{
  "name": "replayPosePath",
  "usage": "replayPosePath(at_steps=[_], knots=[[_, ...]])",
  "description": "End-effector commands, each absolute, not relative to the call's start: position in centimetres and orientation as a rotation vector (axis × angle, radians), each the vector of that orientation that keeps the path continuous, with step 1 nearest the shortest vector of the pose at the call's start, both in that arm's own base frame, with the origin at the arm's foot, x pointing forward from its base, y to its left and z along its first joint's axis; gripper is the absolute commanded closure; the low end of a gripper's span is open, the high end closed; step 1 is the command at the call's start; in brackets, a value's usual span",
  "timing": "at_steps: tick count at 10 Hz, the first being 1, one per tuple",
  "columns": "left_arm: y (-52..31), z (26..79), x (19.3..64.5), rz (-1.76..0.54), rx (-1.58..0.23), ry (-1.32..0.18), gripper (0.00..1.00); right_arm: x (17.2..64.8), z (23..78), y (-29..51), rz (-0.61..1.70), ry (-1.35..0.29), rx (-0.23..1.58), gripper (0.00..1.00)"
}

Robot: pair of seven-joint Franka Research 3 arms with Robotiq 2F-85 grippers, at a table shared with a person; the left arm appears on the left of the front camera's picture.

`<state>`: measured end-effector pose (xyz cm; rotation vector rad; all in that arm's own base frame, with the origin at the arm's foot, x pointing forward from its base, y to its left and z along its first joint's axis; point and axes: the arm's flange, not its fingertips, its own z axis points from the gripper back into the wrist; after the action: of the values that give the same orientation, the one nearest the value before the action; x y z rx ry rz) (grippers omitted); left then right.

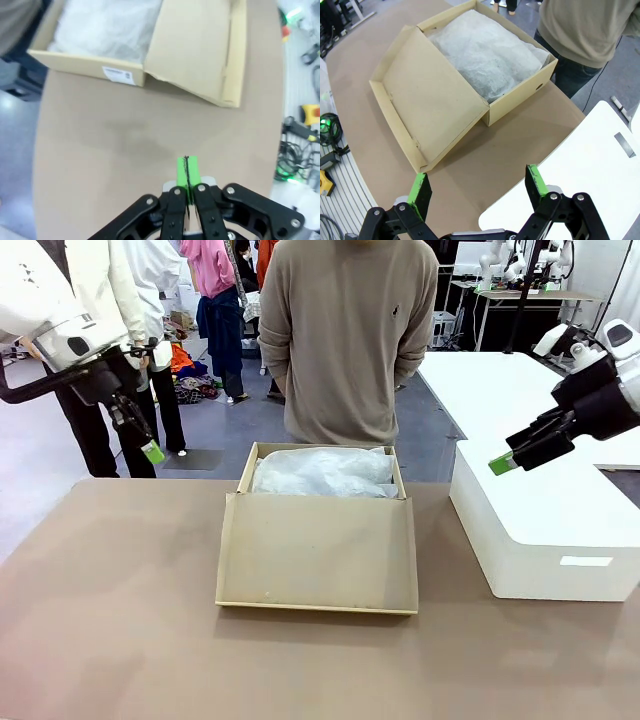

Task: Pack the shoes into the box.
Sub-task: Close the Shoes Box.

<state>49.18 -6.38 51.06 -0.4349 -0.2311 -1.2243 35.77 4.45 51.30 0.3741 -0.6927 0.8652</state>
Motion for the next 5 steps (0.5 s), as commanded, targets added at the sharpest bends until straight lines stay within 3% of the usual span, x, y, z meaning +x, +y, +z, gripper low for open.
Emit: replayPosePath(at_steps=[1,5], knots=[[-6.72,51.38,49.41,-1.229,-0.41,-0.26,1.0,36.08,51.23,4.23,0.887,-0.714,0.394,0.0],[-6.72,51.38,49.41,-1.229,-0.41,-0.26,1.0,36.08,51.23,4.23,0.887,-0.714,0.394,0.0]])
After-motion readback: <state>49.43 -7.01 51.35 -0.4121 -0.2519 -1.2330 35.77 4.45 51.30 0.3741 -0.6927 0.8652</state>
